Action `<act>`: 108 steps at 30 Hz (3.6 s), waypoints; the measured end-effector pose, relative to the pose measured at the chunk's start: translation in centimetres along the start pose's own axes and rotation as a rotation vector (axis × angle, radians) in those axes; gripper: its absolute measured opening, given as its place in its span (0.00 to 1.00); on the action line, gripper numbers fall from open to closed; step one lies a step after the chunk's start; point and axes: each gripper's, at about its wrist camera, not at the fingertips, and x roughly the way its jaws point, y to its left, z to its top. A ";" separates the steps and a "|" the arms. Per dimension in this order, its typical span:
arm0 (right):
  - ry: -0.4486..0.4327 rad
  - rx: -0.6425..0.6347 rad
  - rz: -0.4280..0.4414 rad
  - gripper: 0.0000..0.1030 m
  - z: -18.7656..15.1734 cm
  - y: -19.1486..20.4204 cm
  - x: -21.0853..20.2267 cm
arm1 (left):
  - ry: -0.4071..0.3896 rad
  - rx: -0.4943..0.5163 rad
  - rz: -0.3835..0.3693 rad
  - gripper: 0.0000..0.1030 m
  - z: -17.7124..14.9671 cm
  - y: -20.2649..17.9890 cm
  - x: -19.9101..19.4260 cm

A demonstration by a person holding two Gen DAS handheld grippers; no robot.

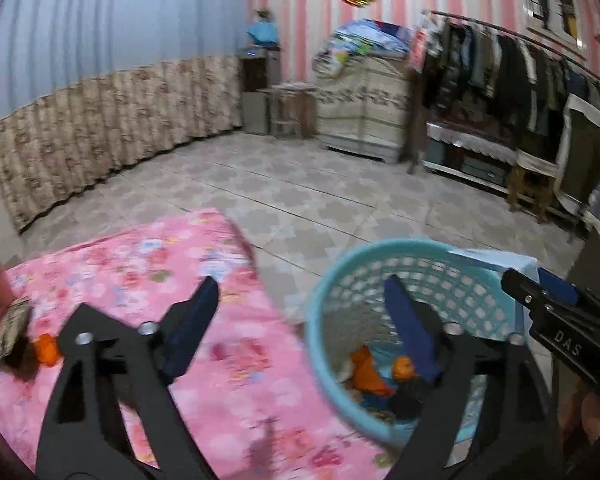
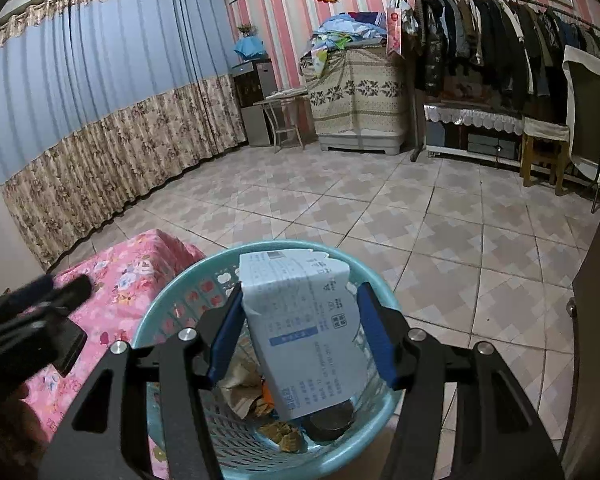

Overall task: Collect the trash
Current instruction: 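Open the right tool to drop the white leaflet into the basket, then move both tools back over the bed, then close the left tool around the peeled orange and lift it, then grasp the snack packet with the right tool while the left tool holds the orange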

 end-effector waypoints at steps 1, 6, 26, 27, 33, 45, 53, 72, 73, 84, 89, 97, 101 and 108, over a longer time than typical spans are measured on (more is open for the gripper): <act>0.003 -0.002 0.002 0.55 0.0 0.4 0.1 | -0.004 -0.001 0.019 0.84 -0.2 0.6 -0.6; 0.021 -0.014 0.017 0.55 -0.6 2.5 0.9 | -0.019 -0.036 0.099 0.92 -1.2 3.8 -3.1; -0.038 -0.082 0.022 0.88 -1.0 8.2 -0.5 | -0.066 -0.099 0.244 0.95 -3.2 12.2 -10.4; -0.048 -0.101 0.029 0.89 -1.2 9.2 -0.9 | -0.070 -0.106 0.260 0.95 -3.4 13.1 -11.0; -0.104 -0.217 0.152 0.90 -3.0 16.3 -4.4 | -0.079 -0.161 0.346 0.95 -5.0 18.1 -13.8; -0.139 -0.335 0.368 0.92 -8.0 28.0 -8.0 | -0.033 -0.282 0.522 0.95 -9.1 30.5 -18.1; -0.086 -0.326 0.388 0.92 -8.8 31.1 -6.5 | -0.014 -0.340 0.599 0.95 -9.6 39.3 -20.8; -0.032 -0.467 0.352 0.92 -11.8 36.7 -3.7 | 0.091 -0.424 0.604 0.95 -13.5 57.6 -19.1; -0.028 -0.470 0.350 0.92 -11.8 36.8 -3.5 | 0.097 -0.422 0.600 0.95 -13.7 58.0 -18.8; 0.002 -0.487 0.304 0.92 -12.6 38.1 -1.8 | 0.166 -0.376 0.434 0.80 -15.0 60.8 -13.9; 0.011 -0.488 0.292 0.92 -12.7 38.7 -1.3 | 0.181 -0.352 0.383 0.80 -14.5 60.3 -12.0; 0.018 -0.473 0.290 0.92 -12.5 38.7 -0.8 | 0.236 -0.361 0.295 0.68 -14.5 60.3 -9.3; 0.017 -0.477 0.290 0.92 -12.5 38.8 -0.8 | 0.258 -0.402 0.269 0.53 -14.8 60.8 -8.3; 0.015 -0.463 0.295 0.92 -12.3 38.9 -0.8 | 0.284 -0.410 0.255 0.44 -14.7 60.6 -7.3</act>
